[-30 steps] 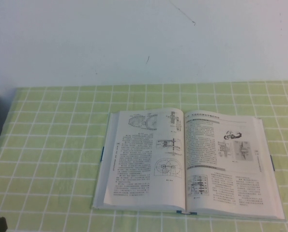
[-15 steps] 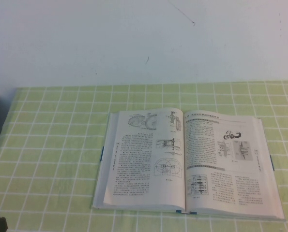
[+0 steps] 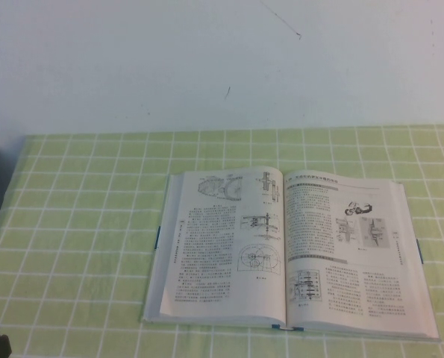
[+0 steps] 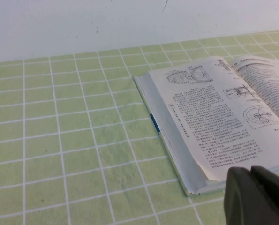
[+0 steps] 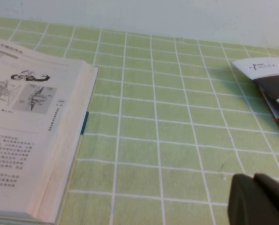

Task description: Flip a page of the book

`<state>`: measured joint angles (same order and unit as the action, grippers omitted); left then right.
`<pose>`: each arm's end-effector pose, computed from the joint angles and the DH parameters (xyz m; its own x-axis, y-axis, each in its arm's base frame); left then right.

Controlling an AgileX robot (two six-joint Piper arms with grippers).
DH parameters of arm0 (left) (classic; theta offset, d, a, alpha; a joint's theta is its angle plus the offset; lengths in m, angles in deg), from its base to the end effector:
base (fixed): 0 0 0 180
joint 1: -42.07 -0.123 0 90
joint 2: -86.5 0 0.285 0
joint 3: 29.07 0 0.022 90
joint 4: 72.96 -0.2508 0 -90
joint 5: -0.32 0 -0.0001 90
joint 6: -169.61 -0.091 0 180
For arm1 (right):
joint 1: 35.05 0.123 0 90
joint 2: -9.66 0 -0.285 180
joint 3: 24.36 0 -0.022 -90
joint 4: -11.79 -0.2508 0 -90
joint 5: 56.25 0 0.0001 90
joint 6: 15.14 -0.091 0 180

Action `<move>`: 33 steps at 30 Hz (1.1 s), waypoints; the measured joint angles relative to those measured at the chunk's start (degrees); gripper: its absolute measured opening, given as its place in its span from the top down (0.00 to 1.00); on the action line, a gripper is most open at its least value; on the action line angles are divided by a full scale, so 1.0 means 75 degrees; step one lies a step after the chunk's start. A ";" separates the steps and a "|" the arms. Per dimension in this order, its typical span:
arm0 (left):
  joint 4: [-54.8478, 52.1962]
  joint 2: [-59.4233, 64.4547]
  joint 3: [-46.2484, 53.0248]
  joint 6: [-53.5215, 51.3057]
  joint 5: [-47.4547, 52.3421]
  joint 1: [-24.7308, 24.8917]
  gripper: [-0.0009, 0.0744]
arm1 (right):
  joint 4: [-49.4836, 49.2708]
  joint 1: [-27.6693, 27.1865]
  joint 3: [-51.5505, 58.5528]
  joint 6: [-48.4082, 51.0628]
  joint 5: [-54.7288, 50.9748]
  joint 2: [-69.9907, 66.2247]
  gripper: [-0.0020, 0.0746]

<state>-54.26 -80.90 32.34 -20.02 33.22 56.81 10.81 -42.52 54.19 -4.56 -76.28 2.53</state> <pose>0.0378 -0.0263 0.2514 -0.3019 -0.0312 -0.9528 0.3823 0.9116 -0.1509 0.0528 -0.0064 0.1745 -0.2855 -0.1318 -0.9493 0.0776 0.9841 -0.1600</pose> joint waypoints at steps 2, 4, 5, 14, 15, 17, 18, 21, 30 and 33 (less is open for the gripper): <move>0.0000 0.0000 0.0000 0.0000 0.0000 0.0000 0.99 | 0.0000 0.0000 0.0000 0.0000 0.0000 0.0000 0.98; 0.0000 0.0000 0.0000 0.0000 0.0000 0.0000 0.99 | 0.0000 0.0000 0.0000 0.0000 -0.0005 0.0000 0.98; 0.0000 0.0000 0.0000 0.0000 0.0000 0.0000 0.99 | 0.0000 0.0000 0.0000 0.0000 -0.0005 0.0000 0.98; 0.0000 0.0000 0.0000 0.0000 0.0000 0.0000 0.99 | 0.0000 0.0000 -0.0003 0.0000 -0.0034 0.0000 0.98; 0.0000 0.0000 0.0000 0.0000 0.0000 0.0000 0.99 | 0.0000 0.0000 -0.0003 0.0000 -0.0034 0.0000 0.98; -0.0077 0.0000 0.0059 0.0000 -0.0088 0.0000 0.99 | 0.0000 0.0000 -0.0003 0.0000 -0.0034 0.0000 0.98; -0.0165 0.0000 0.0126 0.0000 -0.0276 -0.0014 0.99 | 0.0000 0.0000 -0.0003 0.0000 -0.0034 0.0000 0.98; -0.0567 0.0000 0.0622 0.0000 -0.1161 -0.0185 0.99 | 0.0000 0.0000 -0.0003 0.0000 -0.0034 0.0000 0.98; -0.0873 -0.0565 0.2281 0.0000 -0.2112 -0.2668 0.99 | 0.0000 0.0000 -0.0003 0.0000 -0.0034 0.0000 0.98; -0.0966 -0.0703 0.2267 0.0000 -0.1968 -0.3370 0.99 | 0.0000 0.0000 -0.0003 0.0000 -0.0034 0.0000 0.98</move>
<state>-61.51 -86.17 49.35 -20.02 18.46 31.53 10.81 -42.52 54.17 -4.56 -76.54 2.53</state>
